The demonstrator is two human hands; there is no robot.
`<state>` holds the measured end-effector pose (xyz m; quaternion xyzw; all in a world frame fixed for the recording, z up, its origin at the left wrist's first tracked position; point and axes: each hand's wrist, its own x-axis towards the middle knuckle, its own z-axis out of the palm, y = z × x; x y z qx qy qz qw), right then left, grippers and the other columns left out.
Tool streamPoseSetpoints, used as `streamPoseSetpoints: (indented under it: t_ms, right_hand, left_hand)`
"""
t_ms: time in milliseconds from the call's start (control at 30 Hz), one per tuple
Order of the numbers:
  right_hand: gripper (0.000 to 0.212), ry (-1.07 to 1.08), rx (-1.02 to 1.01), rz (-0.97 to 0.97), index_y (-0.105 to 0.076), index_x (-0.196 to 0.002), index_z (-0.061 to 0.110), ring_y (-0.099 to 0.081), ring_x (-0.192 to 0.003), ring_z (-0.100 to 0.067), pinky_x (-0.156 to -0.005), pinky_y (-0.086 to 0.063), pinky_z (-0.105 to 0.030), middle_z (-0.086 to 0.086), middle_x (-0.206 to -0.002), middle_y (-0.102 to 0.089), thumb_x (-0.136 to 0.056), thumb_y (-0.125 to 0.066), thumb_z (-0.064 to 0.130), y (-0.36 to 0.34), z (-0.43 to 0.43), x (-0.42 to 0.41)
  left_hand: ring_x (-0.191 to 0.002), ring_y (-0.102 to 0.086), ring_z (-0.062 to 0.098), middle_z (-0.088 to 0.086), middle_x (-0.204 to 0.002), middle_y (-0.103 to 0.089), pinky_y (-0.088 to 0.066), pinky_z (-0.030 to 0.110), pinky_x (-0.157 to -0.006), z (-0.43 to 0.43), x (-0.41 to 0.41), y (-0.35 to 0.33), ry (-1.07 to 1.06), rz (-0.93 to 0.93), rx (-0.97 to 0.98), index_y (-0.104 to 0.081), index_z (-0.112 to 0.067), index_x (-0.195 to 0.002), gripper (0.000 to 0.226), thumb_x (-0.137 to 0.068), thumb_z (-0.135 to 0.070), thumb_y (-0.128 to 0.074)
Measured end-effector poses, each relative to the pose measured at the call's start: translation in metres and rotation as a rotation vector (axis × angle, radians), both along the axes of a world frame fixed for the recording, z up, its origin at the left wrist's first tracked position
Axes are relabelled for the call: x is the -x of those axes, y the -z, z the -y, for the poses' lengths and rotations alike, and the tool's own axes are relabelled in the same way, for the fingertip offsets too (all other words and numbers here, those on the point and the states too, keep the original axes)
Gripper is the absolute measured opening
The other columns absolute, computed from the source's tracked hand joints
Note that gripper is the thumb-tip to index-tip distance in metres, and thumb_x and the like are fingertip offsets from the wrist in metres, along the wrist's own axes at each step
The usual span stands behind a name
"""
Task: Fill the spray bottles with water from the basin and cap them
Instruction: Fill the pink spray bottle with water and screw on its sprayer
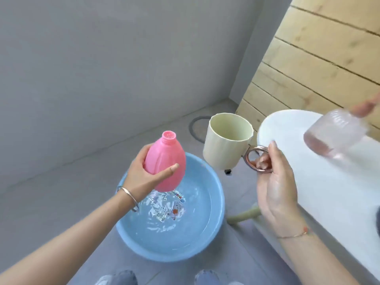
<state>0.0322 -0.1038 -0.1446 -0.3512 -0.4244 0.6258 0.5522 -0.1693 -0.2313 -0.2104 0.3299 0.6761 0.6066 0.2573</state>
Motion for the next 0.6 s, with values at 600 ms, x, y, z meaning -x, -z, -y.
streamPoseSetpoints:
  t_ms: [600]
  right_hand:
    - [0.034, 0.277, 0.087, 0.220, -0.047, -0.066, 0.017, -0.041, -0.064, -0.006, -0.068, -0.033, -0.018, 0.003, -0.065, -0.045, -0.098, -0.051, 0.029, -0.019, -0.043, -0.137]
  left_hand:
    - [-0.096, -0.064, 0.009, -0.007, -0.109, -0.066, -0.052, 0.018, -0.071, -0.061, -0.142, -0.109, 0.201, -0.036, -0.129, -0.058, -0.029, -0.117, 0.079, -0.047, -0.060, -0.075]
